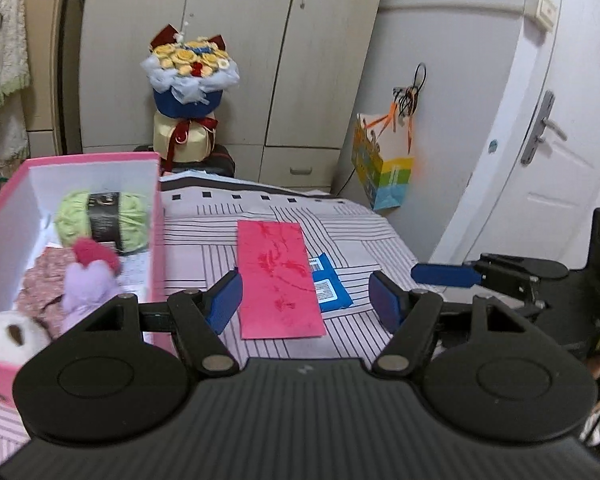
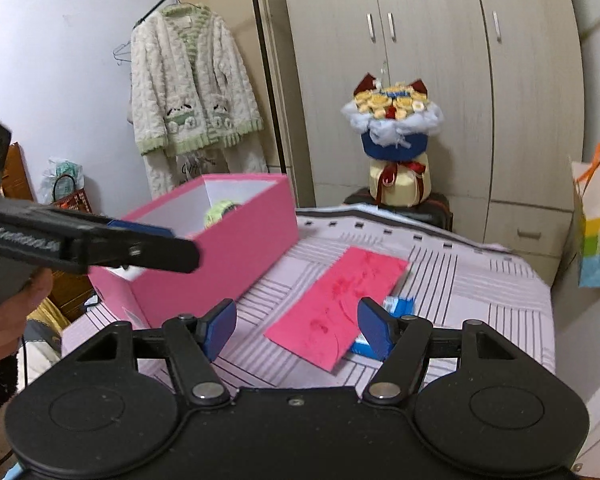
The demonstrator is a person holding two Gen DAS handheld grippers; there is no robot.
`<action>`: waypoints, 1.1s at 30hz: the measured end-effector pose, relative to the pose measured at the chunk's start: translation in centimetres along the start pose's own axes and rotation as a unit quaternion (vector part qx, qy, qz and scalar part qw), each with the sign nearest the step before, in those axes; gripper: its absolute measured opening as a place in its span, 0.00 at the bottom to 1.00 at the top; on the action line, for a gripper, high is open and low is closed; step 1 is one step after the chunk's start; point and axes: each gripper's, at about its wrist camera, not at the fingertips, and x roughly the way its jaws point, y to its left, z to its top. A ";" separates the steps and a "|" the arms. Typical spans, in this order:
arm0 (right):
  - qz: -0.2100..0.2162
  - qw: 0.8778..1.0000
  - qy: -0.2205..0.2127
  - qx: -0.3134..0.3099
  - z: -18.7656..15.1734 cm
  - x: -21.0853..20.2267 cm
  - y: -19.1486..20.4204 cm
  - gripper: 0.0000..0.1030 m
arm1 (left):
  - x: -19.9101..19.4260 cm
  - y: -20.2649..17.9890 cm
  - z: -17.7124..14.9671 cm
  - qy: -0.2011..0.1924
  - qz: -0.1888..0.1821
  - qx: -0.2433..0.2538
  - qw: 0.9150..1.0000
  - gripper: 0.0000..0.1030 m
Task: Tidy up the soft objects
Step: 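Move both tools to the red envelope and grasp its end together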
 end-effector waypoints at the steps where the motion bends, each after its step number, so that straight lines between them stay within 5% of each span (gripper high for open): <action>1: 0.002 1.000 0.003 -0.001 -0.3 0.5 -0.2 0.70 | 0.7 -0.2 -0.1 0.002 0.001 0.002 1.000 0.66; 13: 0.006 0.999 0.052 0.016 -2.1 8.7 -3.1 0.70 | 11.6 0.4 0.1 0.070 0.022 -0.057 0.996 0.63; 23: -0.006 0.997 0.067 0.026 -2.9 11.2 -3.7 0.70 | 15.4 2.0 -1.0 0.107 0.091 -0.065 0.988 0.60; 27: -0.007 0.997 0.068 0.025 -3.3 11.3 -3.6 0.71 | 16.0 2.5 -1.7 0.120 0.093 -0.074 0.986 0.60; 33: -0.013 0.997 0.070 0.026 -3.3 11.8 -3.3 0.75 | 15.8 2.4 -2.3 0.114 0.077 -0.083 0.987 0.41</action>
